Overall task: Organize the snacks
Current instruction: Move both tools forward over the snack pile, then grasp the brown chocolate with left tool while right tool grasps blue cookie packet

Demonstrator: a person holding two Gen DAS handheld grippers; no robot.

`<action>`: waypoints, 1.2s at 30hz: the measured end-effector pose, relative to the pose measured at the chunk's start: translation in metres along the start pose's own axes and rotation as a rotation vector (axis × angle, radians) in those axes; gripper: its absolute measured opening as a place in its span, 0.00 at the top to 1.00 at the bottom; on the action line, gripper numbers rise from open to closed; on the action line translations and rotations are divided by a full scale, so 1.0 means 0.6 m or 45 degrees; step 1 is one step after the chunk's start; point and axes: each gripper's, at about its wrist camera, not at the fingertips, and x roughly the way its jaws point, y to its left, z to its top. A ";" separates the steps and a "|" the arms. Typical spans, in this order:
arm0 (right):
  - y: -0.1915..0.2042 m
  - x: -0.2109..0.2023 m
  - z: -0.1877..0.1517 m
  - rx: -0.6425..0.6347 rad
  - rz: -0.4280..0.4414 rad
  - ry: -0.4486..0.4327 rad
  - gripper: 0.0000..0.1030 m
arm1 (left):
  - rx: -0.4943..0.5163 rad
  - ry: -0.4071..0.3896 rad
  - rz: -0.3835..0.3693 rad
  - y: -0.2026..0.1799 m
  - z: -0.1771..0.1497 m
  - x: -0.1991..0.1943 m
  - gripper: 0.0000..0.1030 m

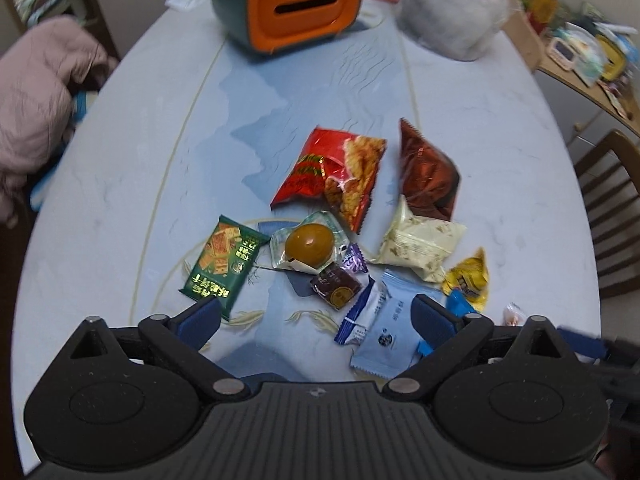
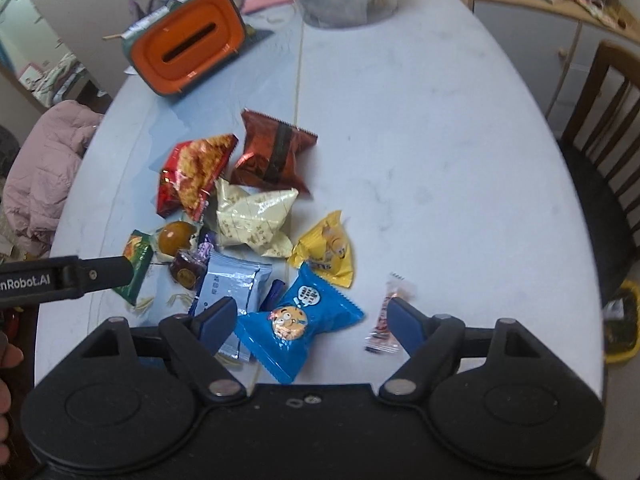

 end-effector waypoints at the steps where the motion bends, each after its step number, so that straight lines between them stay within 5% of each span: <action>1: 0.000 0.010 0.001 0.023 -0.009 0.009 0.22 | -0.020 0.011 -0.004 0.001 0.004 0.009 0.04; 8: -0.006 0.062 0.000 0.127 -0.026 0.061 0.26 | -0.085 0.074 0.007 0.000 0.013 0.069 0.06; 16: -0.020 0.097 -0.004 0.259 -0.036 0.103 0.30 | -0.302 0.178 -0.045 0.023 0.010 0.129 0.26; 21: -0.021 0.109 -0.005 0.325 -0.003 0.129 0.36 | -0.340 0.167 -0.064 0.019 0.017 0.138 0.27; 36: -0.026 0.112 -0.008 0.368 0.035 0.110 0.59 | -0.448 0.183 -0.131 0.033 0.021 0.170 0.65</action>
